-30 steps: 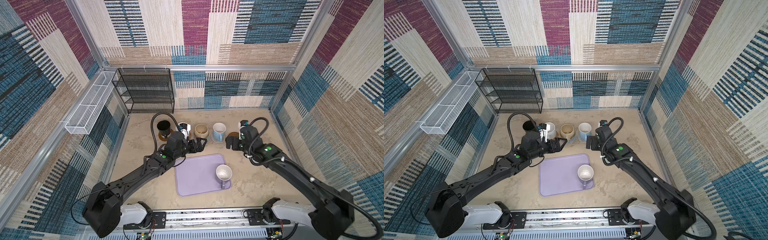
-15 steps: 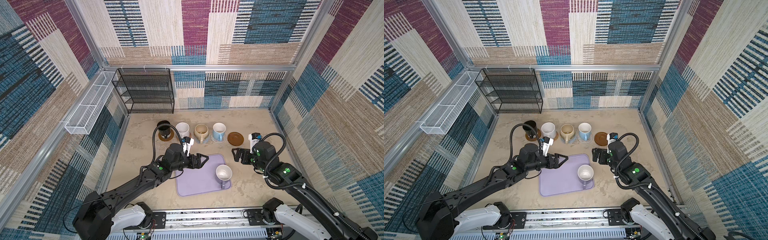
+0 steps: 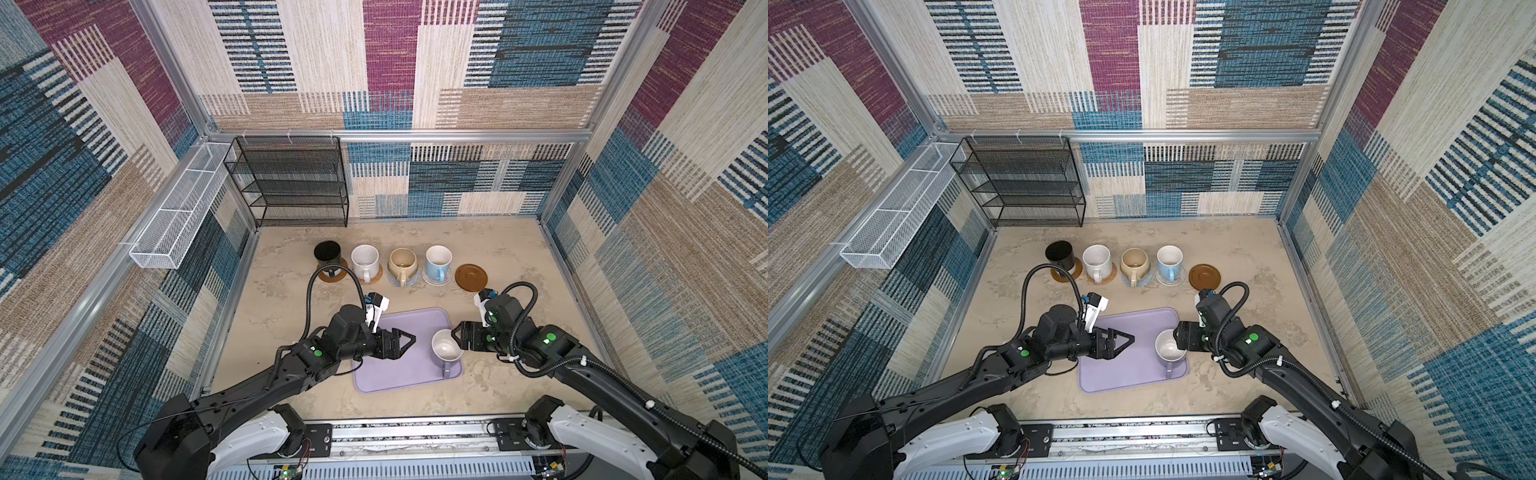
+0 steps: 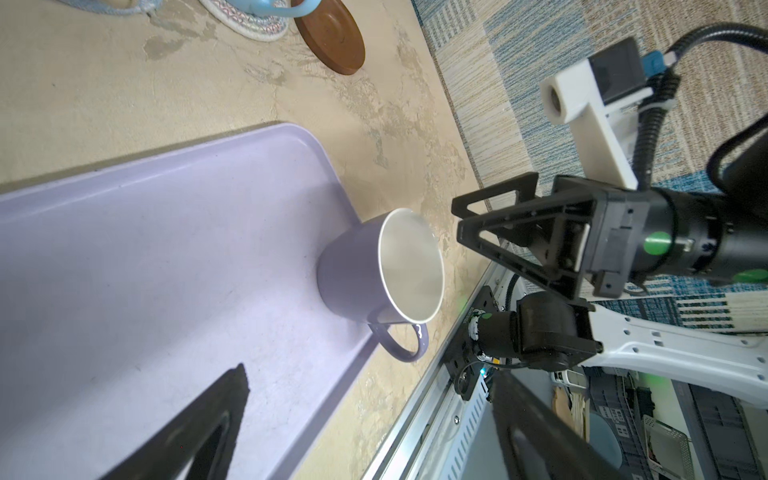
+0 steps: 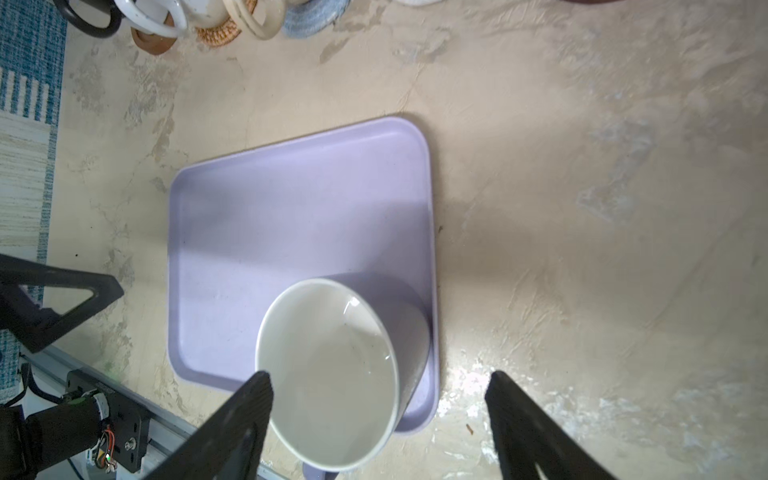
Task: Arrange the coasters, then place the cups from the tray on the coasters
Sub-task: 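Open and withdraw the right gripper, then move it over the lavender mug, then lower the right gripper onto the lavender mug's handle and grasp it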
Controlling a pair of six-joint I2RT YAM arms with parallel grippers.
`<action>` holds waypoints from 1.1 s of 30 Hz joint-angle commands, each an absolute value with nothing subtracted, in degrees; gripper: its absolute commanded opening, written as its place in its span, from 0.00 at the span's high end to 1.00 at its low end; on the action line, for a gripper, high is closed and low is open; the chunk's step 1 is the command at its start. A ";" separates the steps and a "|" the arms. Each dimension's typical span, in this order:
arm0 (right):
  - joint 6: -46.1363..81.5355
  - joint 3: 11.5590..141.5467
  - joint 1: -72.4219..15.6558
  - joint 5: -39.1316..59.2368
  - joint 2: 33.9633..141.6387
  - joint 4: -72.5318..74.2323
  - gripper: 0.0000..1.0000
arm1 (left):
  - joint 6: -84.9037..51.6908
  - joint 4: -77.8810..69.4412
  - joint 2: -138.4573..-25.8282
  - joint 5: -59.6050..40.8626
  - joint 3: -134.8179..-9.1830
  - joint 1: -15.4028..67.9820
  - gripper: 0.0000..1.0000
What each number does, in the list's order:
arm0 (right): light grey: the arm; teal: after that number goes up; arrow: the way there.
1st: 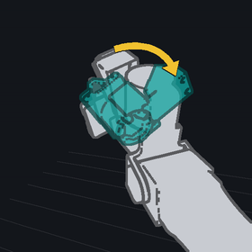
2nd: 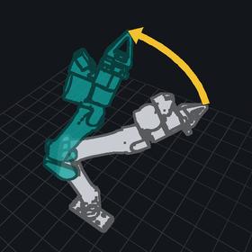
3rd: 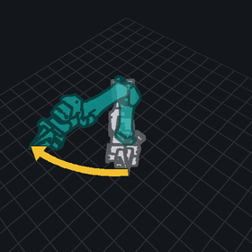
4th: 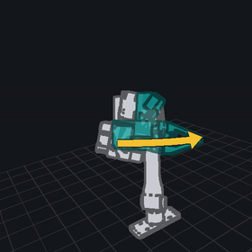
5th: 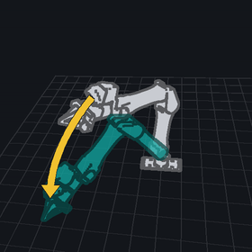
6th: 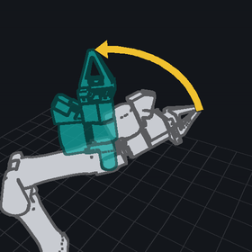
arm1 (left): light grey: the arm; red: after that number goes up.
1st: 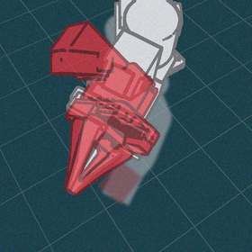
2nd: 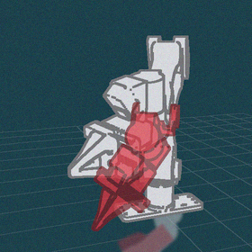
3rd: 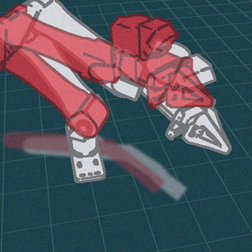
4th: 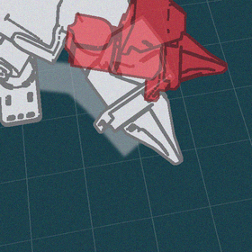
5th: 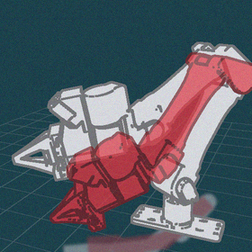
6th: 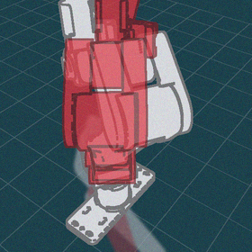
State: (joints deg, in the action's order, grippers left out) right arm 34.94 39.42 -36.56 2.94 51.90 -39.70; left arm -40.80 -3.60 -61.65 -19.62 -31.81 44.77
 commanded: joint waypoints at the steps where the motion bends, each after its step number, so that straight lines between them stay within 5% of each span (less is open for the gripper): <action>1: 39.39 38.52 -39.04 0.85 50.15 -41.93 0.16 | -41.21 -3.29 -62.85 -19.17 -32.32 44.82 0.06; 9: 45.89 36.40 -51.15 -2.04 48.52 -43.63 0.13 | -44.82 -11.84 -69.50 -23.09 -31.43 44.82 0.06; 25: 56.79 39.41 -66.61 -16.84 68.73 -40.09 0.15 | -45.79 -10.31 -72.71 -22.15 -31.47 44.78 0.07; 33: 57.47 39.29 -67.56 -18.83 72.99 -36.61 0.32 | -45.12 -6.53 -70.53 -20.37 -31.45 44.75 0.07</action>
